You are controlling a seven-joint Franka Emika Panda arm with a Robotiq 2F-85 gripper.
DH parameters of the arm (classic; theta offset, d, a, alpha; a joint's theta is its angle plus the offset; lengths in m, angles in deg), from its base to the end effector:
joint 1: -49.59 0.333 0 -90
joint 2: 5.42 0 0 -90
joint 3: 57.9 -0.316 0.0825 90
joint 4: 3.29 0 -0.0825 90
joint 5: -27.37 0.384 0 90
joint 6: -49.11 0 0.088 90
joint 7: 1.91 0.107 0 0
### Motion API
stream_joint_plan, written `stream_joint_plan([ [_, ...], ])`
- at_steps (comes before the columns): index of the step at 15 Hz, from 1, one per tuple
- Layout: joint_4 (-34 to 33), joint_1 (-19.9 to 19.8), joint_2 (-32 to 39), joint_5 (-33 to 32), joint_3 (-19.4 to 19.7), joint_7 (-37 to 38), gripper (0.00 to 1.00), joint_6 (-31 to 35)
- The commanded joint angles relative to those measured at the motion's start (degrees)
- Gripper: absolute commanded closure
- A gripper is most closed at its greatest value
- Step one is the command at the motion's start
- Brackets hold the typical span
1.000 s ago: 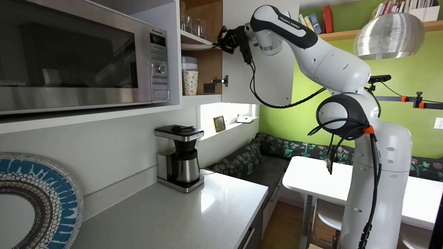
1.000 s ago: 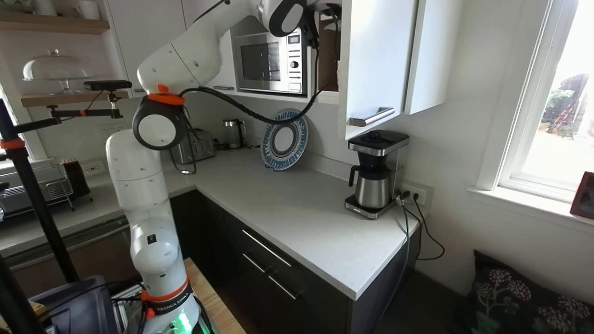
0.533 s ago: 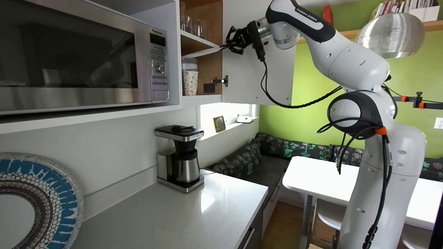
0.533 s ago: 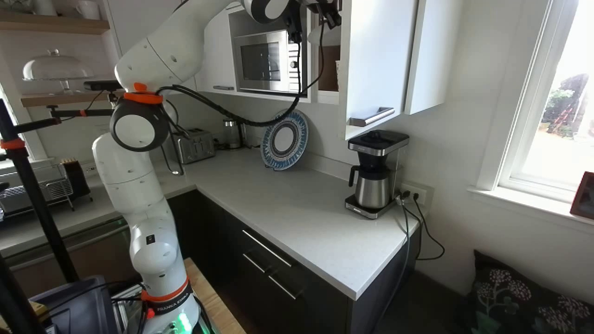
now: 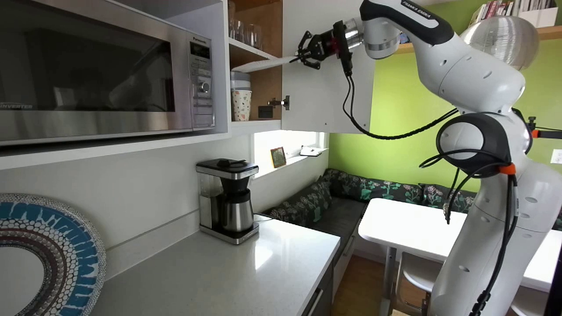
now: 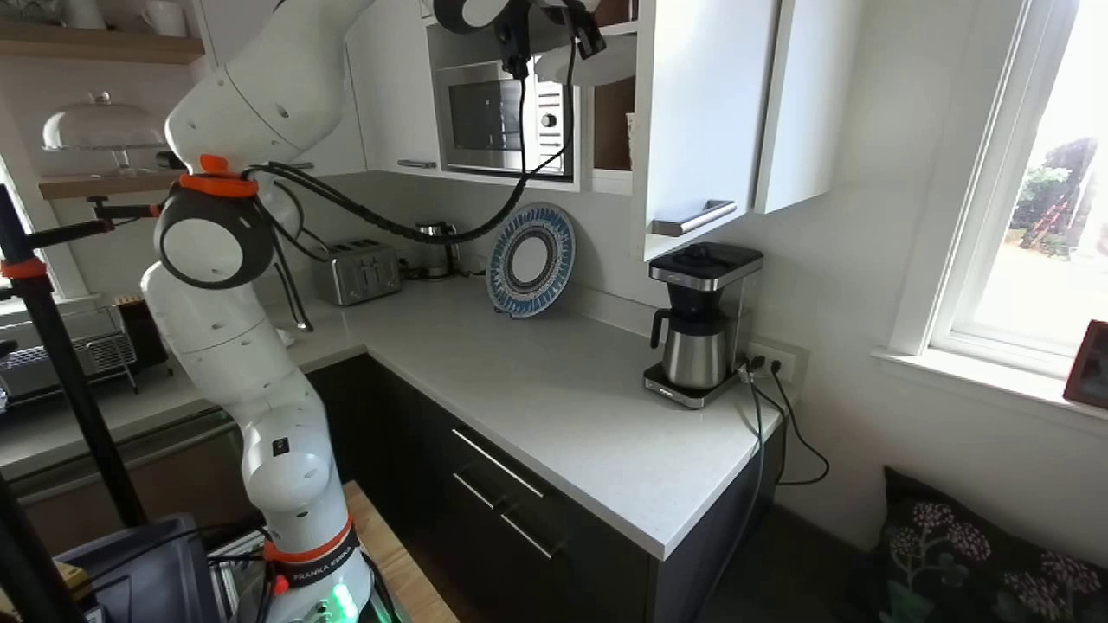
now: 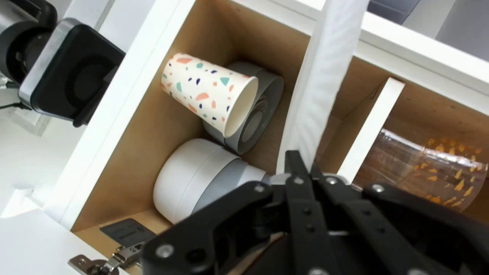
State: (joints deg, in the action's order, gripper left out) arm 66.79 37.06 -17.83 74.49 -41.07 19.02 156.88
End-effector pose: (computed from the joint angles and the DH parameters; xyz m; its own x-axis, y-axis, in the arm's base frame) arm 0.3791 -0.1912 0.9520 0.4614 -0.8006 0.3824 -0.1470 -0.4940 -0.8570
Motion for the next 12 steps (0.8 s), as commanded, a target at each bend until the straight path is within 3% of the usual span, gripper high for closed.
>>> stream_joint_plan([
  [1,6.2,0.5,-5.0,2.4,1.0,-1.8,1.0,-6.0],
  [12,18.7,2.8,-10.6,5.0,1.6,-19.4,1.0,-19.8],
])
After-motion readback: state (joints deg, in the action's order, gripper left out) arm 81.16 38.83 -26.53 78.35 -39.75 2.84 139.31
